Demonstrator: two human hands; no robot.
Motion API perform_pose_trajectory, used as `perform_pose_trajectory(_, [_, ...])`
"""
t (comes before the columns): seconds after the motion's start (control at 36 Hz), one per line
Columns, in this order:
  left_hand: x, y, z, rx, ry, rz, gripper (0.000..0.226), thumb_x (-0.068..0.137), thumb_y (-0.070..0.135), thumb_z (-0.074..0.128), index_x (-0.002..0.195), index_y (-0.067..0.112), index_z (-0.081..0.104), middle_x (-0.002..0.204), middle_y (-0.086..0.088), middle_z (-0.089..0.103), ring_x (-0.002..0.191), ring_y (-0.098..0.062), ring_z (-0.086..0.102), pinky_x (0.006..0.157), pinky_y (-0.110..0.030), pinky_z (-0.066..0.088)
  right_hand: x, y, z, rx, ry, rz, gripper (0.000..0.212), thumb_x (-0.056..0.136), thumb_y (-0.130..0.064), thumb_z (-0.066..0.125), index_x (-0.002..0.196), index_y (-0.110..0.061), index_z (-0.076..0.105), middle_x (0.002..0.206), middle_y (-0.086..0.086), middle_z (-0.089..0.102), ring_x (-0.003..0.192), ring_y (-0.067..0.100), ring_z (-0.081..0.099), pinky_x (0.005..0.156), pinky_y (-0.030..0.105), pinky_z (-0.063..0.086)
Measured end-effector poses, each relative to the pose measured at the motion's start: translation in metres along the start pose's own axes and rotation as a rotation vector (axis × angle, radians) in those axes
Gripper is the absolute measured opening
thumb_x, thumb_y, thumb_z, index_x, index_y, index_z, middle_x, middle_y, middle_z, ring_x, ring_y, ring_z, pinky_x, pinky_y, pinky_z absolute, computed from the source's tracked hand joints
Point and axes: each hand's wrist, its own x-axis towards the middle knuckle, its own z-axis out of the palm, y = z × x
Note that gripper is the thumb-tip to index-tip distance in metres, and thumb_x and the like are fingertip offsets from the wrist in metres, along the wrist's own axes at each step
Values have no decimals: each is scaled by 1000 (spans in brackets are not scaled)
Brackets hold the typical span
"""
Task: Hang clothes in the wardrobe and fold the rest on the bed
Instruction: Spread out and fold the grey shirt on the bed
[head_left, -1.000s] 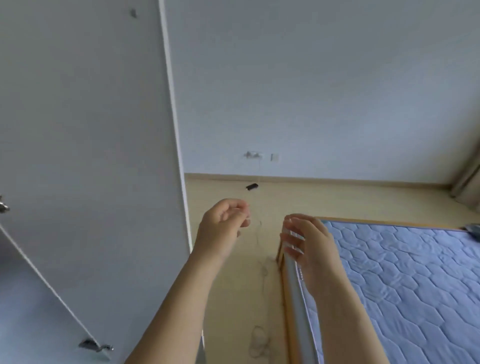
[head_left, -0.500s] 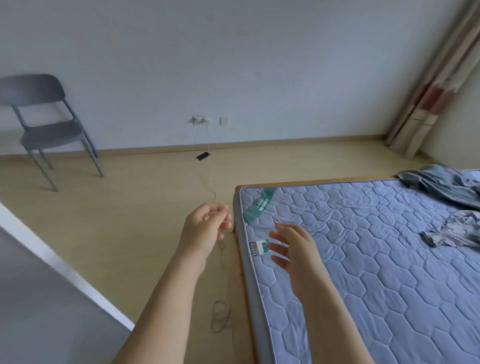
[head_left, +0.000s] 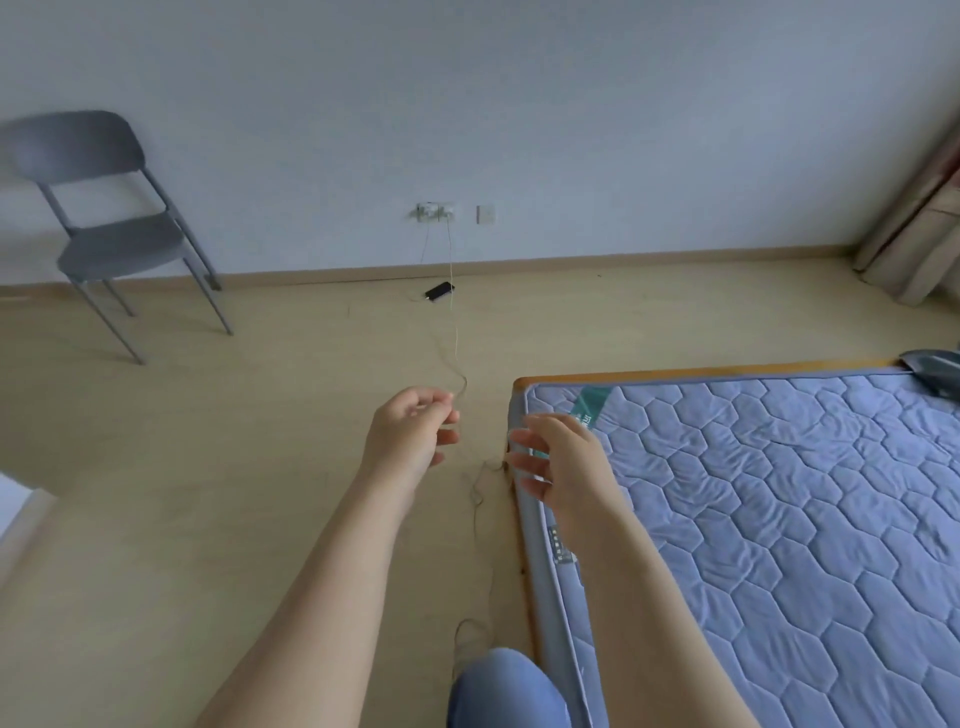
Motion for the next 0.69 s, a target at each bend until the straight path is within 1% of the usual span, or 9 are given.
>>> perform_pose_trajectory(0.11, [37, 3, 2, -13, 50, -20, 16, 94, 17, 53, 79, 22, 57, 75, 5, 62, 63, -9, 59, 57, -23, 41, 41, -11, 16, 6, -9, 35, 17, 94, -12, 49, 79, -19, 52, 80, 1, 59, 64, 16, 55, 54, 25, 38])
perform_pose_trajectory(0.22, [77, 6, 6, -39, 100, -52, 16, 93, 17, 53, 78, 22, 57, 75, 4, 63, 63, -10, 60, 58, -24, 41, 83, -27, 32, -24, -75, 52, 16, 93, -12, 49, 79, -18, 54, 81, 1, 60, 66, 16, 56, 55, 25, 39])
perform_pose_trajectory(0.39, [166, 38, 31, -64, 151, -49, 15, 93, 17, 53, 79, 22, 58, 77, 2, 64, 65, -11, 61, 59, -24, 42, 172, -79, 44, -40, -122, 38, 15, 94, -13, 48, 81, -19, 55, 83, 0, 59, 67, 16, 56, 58, 25, 41])
perform_pose_trajectory(0.53, [230, 67, 57, -87, 159, -50, 16, 93, 17, 54, 79, 23, 58, 78, 2, 64, 65, -11, 61, 59, -24, 42, 236, -115, 39, -19, -106, 34, 15, 94, -13, 46, 84, -18, 55, 83, 1, 59, 69, 17, 56, 59, 25, 41])
perform_pose_trajectory(0.61, [258, 73, 68, -80, 130, -83, 15, 93, 17, 54, 79, 22, 59, 80, 1, 65, 66, -11, 62, 60, -24, 43, 270, -124, 43, -8, -80, 66, 14, 95, -13, 46, 85, -18, 54, 84, 2, 59, 69, 17, 55, 60, 25, 41])
perform_pose_trajectory(0.69, [288, 74, 69, -77, 132, -118, 16, 93, 15, 53, 80, 22, 60, 80, 1, 64, 66, -11, 61, 59, -23, 42, 300, -126, 57, -5, -93, 120, 13, 95, -15, 47, 86, -19, 55, 85, 1, 60, 70, 17, 56, 61, 25, 42])
